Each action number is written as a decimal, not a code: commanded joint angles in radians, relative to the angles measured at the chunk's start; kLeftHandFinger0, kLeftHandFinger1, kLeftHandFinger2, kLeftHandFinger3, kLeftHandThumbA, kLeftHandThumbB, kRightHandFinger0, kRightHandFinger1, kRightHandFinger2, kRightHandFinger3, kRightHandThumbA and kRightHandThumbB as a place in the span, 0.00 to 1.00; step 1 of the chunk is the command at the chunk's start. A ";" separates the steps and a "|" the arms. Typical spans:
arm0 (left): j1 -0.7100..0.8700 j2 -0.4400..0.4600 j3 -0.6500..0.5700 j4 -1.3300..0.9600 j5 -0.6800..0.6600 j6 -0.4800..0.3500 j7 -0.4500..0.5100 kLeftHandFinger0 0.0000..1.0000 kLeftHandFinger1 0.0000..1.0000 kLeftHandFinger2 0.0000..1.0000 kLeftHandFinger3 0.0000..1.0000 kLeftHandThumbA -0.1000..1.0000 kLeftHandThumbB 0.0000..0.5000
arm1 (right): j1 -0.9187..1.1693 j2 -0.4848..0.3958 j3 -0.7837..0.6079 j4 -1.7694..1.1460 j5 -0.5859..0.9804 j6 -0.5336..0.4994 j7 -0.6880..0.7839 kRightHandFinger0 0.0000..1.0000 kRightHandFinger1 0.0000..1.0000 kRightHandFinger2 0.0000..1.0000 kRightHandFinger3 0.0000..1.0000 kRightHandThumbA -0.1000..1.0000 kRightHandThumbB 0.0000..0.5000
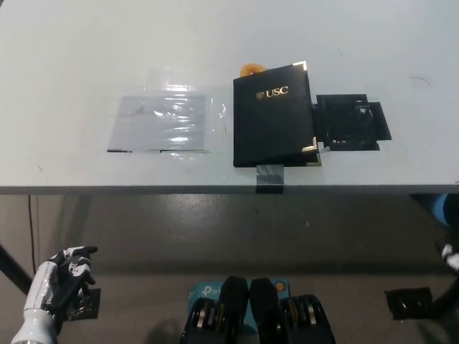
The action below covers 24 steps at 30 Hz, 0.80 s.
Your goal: The robot uses its right hand to push the cover of the diary kept in the middle of the desk towards the left to open it
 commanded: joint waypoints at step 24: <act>-0.008 0.027 -0.007 -0.016 -0.003 -0.027 -0.029 0.09 0.15 0.22 0.52 1.00 1.00 | -0.559 0.098 0.028 -0.020 0.186 0.331 -0.086 0.84 0.89 0.95 1.00 1.00 0.34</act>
